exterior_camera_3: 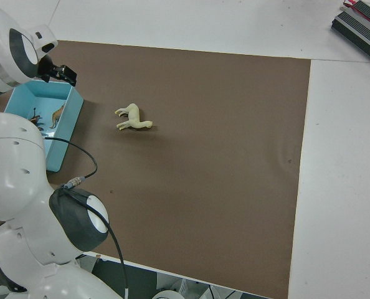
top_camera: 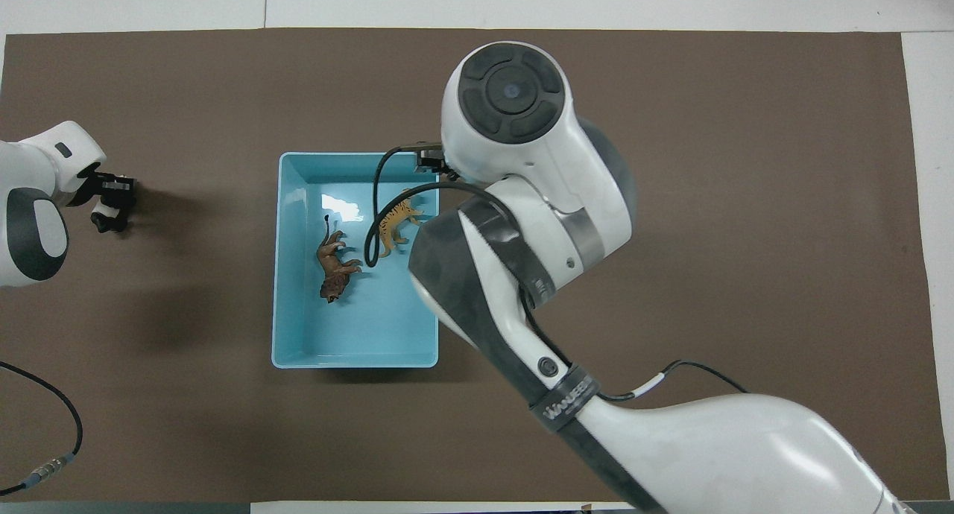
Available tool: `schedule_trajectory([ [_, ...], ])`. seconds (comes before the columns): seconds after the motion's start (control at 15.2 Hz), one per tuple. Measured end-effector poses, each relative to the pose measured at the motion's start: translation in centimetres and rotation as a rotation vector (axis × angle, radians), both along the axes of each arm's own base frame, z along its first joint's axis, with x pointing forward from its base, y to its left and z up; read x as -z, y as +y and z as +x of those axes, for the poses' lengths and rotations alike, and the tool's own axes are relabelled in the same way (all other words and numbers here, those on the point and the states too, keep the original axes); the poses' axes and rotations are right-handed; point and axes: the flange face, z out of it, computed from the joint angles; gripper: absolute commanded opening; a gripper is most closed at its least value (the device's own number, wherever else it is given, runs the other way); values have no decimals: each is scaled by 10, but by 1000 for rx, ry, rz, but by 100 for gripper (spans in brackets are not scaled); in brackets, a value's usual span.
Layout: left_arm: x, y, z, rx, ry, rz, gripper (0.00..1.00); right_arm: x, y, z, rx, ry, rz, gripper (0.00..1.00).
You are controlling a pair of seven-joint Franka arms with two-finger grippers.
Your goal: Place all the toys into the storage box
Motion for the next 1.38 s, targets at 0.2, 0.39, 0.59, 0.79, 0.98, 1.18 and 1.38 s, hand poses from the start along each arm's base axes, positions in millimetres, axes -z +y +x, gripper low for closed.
schedule_trajectory([
  [0.2,-16,-5,9,-36,26,-10,0,31,-77,31,-32,41,-40,100],
  [0.39,-76,-39,35,-119,100,-30,1,66,-126,39,-87,36,-50,100],
  [0.59,-150,-122,37,-251,172,-46,5,108,-137,31,-96,23,-48,100],
  [0.79,-186,-236,2,-381,222,-39,10,137,-134,19,-125,37,-53,100],
  [0.98,-154,-337,-46,-436,242,-15,27,154,-133,9,-184,65,-65,100],
  [1.18,-111,-375,-80,-481,207,-35,100,159,-133,2,-214,70,-68,100],
  [1.38,-124,-361,-82,-509,189,-45,100,171,-133,-3,-246,51,-67,100],
])
